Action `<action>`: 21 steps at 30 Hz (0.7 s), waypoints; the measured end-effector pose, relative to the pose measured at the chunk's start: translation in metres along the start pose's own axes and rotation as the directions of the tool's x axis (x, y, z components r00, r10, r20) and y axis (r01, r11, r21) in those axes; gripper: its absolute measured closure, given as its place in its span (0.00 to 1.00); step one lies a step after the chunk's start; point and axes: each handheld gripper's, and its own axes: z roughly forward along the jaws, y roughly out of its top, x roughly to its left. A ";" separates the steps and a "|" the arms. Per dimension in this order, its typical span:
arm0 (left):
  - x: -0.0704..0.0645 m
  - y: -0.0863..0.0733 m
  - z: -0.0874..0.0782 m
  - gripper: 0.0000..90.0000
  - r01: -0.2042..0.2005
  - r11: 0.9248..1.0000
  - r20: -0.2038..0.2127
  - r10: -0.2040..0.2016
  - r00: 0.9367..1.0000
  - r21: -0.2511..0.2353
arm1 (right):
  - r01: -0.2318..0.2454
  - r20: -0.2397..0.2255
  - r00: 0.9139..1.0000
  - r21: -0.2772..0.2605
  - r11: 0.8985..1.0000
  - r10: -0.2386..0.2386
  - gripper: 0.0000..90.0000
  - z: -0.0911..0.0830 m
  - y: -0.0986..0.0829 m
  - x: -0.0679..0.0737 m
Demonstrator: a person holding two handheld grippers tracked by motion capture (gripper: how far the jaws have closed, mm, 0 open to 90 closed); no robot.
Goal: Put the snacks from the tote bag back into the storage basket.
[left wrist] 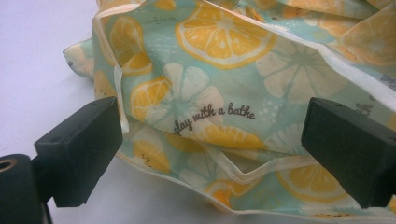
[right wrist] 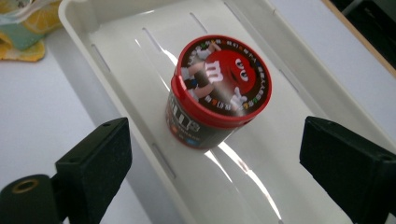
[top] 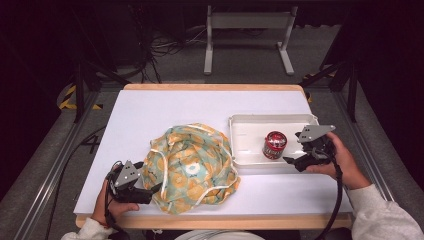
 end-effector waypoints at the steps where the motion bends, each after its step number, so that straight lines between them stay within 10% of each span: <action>1: 0.000 0.000 0.000 0.07 0.001 1.000 0.000 -0.001 1.000 -0.001 | 0.009 0.006 1.000 0.003 1.000 -0.009 0.11 -0.001 -0.002 0.001; 21: -0.001 0.001 0.000 0.07 -0.005 1.000 0.000 0.005 1.000 0.000 | -0.048 0.063 0.997 -0.040 0.998 0.051 0.09 -0.010 -0.034 0.018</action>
